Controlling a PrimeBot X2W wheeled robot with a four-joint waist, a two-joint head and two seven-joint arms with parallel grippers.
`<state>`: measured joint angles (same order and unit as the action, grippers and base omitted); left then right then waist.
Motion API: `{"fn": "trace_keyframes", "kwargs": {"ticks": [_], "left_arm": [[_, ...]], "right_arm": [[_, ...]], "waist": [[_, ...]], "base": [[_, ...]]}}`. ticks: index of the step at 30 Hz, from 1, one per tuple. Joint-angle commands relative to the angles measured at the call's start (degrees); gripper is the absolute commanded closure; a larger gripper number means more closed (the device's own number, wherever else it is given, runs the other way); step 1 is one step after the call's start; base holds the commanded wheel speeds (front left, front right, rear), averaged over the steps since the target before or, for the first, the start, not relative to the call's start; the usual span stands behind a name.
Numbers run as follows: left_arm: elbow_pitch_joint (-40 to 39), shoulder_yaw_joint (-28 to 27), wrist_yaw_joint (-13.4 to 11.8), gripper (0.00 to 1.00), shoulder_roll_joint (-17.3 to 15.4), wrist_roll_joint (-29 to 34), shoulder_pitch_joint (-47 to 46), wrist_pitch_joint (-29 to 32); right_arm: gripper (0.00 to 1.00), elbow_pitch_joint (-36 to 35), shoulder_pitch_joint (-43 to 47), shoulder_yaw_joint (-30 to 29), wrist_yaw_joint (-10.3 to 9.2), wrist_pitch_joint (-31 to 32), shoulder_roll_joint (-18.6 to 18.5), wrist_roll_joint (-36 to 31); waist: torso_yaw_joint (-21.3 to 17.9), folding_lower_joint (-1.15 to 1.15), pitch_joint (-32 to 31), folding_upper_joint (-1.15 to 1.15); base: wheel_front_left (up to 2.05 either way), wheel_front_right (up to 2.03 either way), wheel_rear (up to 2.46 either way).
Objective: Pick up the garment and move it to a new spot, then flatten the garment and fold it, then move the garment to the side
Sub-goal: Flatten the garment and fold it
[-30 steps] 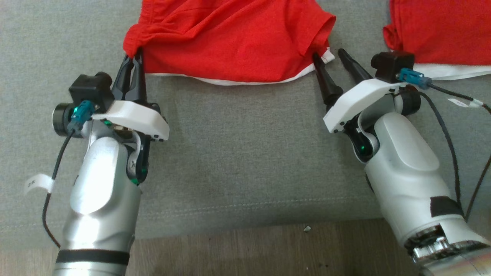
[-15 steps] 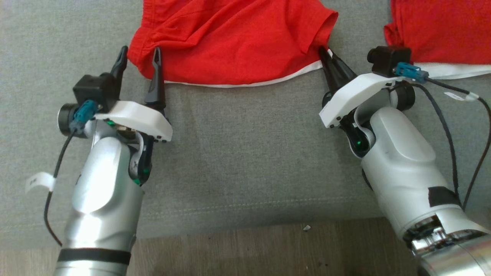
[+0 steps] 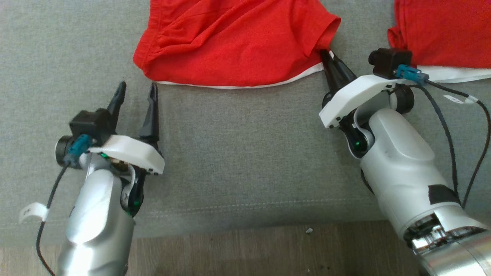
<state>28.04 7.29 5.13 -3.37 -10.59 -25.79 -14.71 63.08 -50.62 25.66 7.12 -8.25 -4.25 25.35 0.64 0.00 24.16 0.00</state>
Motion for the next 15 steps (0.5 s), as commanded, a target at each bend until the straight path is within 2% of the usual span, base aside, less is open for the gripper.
{"fn": "trace_keyframes", "kwargs": {"ticks": [1, 8, 15], "left_arm": [[-0.3, -0.5, 0.5, 0.0, -2.3, 1.0, -0.4, -0.3], [5.8, 2.3, 1.2, 0.0, -3.1, 2.7, -4.3, -0.3], [9.4, 2.2, 1.3, 0.0, -3.6, 2.5, -7.4, -0.3]], "right_arm": [[1.0, -0.8, -0.3, 1.4, 0.36, -0.7, 1.4, 0.9], [1.0, -0.8, -1.1, 3.5, 0.36, -1.0, 1.4, 3.0], [1.0, -0.4, -1.9, 4.9, 0.36, -1.3, 1.4, 4.4]], "waist": [[0.0, 0.0, 0.0, 0.0], [-0.8, 0.0, 0.2, 0.0], [-1.7, 0.0, 0.5, 0.0]], "base": [[0.0, 0.0, 0.0], [0.0, 0.0, 0.0], [0.0, 0.0, 0.0]]}}
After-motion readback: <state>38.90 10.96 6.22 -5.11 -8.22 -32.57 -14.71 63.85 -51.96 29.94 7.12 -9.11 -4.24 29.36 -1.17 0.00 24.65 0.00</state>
